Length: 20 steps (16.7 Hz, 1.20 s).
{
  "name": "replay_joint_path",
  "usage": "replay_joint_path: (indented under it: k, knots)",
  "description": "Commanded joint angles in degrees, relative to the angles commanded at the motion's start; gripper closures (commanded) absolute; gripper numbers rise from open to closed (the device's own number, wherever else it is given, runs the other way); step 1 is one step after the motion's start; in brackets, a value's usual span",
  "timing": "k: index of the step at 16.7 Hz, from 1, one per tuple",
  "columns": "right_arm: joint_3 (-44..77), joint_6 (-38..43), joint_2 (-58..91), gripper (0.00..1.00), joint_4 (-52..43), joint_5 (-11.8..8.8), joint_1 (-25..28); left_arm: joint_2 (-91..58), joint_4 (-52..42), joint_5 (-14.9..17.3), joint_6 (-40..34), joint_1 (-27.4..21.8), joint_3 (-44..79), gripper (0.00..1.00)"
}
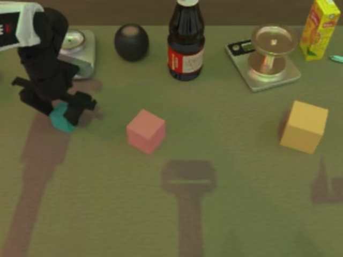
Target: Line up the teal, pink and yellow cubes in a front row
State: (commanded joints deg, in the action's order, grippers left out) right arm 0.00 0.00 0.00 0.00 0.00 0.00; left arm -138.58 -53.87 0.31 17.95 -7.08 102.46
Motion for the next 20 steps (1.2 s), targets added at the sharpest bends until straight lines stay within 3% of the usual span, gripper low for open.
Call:
replay_joint_path:
  k: [3,4,13,20]
  knots:
    - [0.0,0.0,0.0,0.00,0.0,0.0,0.0,0.0,0.0,0.0,0.0,0.0,0.0,0.98]
    - [0.0,0.0,0.0,0.00,0.0,0.0,0.0,0.0,0.0,0.0,0.0,0.0,0.0,1.00]
    - [0.0,0.0,0.0,0.00,0.0,0.0,0.0,1.9,-0.8,0.5,-0.2,0.0,0.6,1.00]
    - [0.0,0.0,0.0,0.00,0.0,0.0,0.0,5.5,-12.9,0.5,-0.4,1.0,8.8,1.00]
